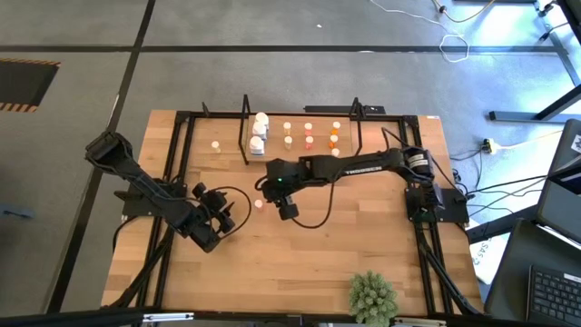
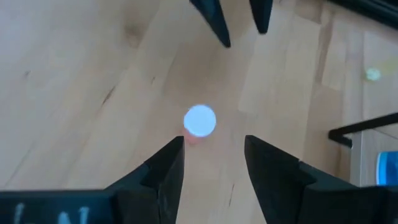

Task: Pick and place medicine bottles onto shelf by color
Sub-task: Put the red pill bottle on the shelf aligned with the other red pill bottles

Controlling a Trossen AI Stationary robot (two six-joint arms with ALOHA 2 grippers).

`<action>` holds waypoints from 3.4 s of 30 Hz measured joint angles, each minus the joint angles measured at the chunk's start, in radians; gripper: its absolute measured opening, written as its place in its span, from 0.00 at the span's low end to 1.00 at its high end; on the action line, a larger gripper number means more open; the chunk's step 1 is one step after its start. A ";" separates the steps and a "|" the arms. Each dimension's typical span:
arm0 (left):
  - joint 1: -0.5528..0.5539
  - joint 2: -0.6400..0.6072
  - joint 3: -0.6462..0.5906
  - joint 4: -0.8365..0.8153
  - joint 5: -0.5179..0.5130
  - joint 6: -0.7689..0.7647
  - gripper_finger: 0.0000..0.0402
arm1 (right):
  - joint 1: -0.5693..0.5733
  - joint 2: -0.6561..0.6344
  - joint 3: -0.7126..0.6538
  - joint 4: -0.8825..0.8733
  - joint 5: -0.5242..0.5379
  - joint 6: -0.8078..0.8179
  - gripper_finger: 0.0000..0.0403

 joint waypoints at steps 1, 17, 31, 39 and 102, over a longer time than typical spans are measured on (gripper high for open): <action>0.000 0.000 0.000 0.001 0.000 0.000 0.47 | -0.002 0.002 0.000 -0.006 0.000 -0.002 0.42; 0.000 0.000 0.000 0.006 0.000 0.008 0.47 | -0.002 0.020 0.000 0.049 0.008 0.031 0.42; 0.000 0.000 0.000 0.006 0.000 0.009 0.47 | -0.002 0.020 0.000 0.061 0.002 0.078 0.42; 0.000 0.000 0.000 0.006 0.000 0.009 0.47 | -0.003 0.021 0.000 0.067 0.007 0.111 0.42; 0.000 0.000 0.006 0.009 0.039 0.061 0.47 | -0.033 0.174 -0.001 0.186 -0.122 0.006 0.57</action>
